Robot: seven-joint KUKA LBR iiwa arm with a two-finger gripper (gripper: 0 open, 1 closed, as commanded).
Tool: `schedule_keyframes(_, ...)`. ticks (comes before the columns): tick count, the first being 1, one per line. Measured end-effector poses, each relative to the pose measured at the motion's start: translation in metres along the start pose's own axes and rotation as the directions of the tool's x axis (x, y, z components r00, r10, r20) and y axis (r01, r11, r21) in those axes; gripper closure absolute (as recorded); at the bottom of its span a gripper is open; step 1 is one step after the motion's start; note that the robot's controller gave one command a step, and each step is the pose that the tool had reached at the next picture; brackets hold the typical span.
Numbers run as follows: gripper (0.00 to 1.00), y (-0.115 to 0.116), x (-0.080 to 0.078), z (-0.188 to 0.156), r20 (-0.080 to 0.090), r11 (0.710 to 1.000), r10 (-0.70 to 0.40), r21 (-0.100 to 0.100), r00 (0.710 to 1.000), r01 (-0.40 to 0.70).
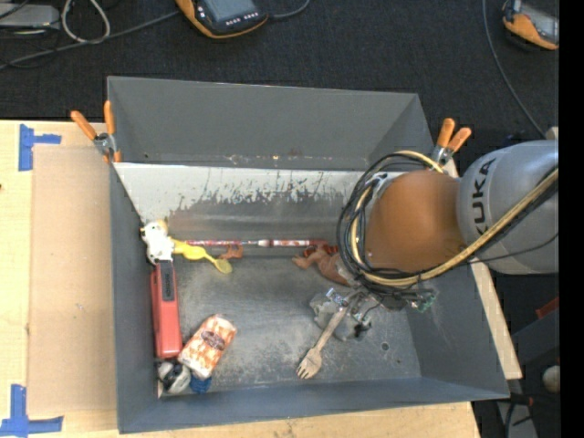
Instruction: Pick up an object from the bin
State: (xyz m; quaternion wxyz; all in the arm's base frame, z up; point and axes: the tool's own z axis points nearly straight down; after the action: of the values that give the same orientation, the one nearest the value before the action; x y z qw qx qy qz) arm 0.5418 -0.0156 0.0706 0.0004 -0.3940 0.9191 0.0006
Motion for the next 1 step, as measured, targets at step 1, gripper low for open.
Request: schedule_keyframes(1, 1.0, 0.0, 0.0, -0.0002, 0.0, 1.0, 0.001, 0.0, 1.0, -0.001)
